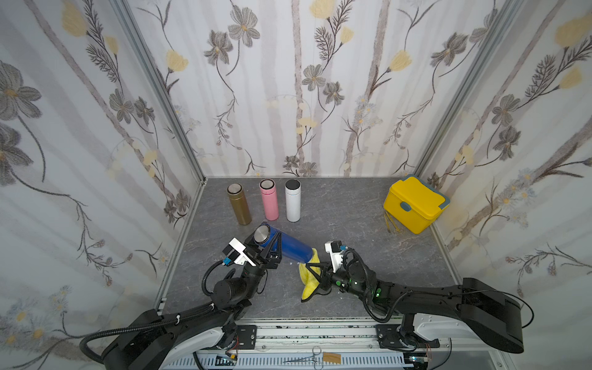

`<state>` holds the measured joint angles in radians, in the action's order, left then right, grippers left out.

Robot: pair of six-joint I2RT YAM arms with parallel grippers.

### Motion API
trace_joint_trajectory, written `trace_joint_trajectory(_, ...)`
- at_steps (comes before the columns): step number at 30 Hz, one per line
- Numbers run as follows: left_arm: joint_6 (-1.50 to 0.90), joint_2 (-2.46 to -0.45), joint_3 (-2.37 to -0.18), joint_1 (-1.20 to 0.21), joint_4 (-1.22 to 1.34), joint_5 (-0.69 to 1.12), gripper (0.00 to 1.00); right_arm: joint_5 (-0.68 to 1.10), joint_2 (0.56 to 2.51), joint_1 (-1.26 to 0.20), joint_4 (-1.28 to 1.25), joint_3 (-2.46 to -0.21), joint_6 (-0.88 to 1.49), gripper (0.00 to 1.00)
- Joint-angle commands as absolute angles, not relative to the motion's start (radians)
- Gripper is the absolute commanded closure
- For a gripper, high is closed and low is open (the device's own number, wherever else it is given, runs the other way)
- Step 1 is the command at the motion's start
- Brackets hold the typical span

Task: Wipe the surface of the thermos
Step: Wipe the dirt from the surface of the thermos.

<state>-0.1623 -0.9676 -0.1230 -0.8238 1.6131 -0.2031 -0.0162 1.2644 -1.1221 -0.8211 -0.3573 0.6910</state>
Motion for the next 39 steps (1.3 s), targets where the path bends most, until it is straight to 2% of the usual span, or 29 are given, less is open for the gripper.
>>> trace_joint_trajectory(1,-0.158,-0.975,-0.132,-0.825,1.782,-0.166,1.0,0.04,1.303,-1.152,-1.001,-0.383,0.657,1.0)
trace_joint_trajectory(6,-0.162,-0.978,-0.132,-0.825,1.782,-0.17,1.0,0.102,1.321,-1.168,-1.124,-0.363,0.641,1.0)
trace_joint_trajectory(11,-0.162,-0.972,-0.132,-0.824,1.774,-0.172,1.0,-0.01,1.268,-1.143,-1.022,-0.35,0.653,1.0)
trace_joint_trajectory(19,-0.164,-0.98,-0.135,-0.824,1.773,-0.175,1.0,0.063,1.322,-1.216,-1.04,-0.406,0.601,1.0)
trace_joint_trajectory(27,-0.163,-0.962,-0.131,-0.825,1.761,-0.178,1.0,-0.021,1.248,-1.133,-1.002,-0.348,0.654,1.0)
trace_joint_trajectory(34,-0.163,-0.971,-0.134,-0.825,1.766,-0.183,1.0,0.03,1.302,-1.231,-0.996,-0.421,0.576,1.0)
trace_joint_trajectory(39,-0.164,-0.961,-0.129,-0.825,1.764,-0.182,1.0,-0.038,1.26,-1.199,-0.995,-0.388,0.591,1.0)
